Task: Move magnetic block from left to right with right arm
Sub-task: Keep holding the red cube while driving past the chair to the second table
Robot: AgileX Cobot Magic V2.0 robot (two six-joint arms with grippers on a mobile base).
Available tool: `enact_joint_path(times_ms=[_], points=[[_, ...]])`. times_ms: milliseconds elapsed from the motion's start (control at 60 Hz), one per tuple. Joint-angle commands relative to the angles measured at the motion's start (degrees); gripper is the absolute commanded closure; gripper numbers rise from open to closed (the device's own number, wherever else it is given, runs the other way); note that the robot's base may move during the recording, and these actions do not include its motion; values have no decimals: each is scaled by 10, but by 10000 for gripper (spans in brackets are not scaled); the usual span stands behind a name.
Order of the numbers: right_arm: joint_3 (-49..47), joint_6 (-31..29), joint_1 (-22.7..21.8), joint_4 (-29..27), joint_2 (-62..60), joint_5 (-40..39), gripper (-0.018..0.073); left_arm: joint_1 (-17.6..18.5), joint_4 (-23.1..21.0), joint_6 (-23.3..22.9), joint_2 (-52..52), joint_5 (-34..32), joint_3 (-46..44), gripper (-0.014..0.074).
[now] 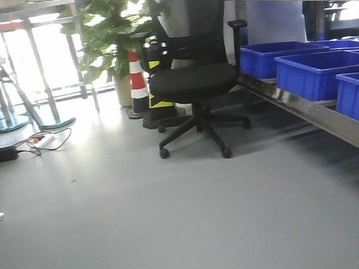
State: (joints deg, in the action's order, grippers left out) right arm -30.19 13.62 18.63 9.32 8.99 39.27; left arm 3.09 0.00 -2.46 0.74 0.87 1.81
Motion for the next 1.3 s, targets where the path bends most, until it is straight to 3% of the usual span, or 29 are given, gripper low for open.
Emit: enact_joint_path(times_ms=[0,1284], points=[[-15,-4,-1,9,8,-46,450,-1,0,-2,9,-50,6,713],[-15,-4,-1,9,8,-46,450,-1,0,-2,7,-50,6,713]])
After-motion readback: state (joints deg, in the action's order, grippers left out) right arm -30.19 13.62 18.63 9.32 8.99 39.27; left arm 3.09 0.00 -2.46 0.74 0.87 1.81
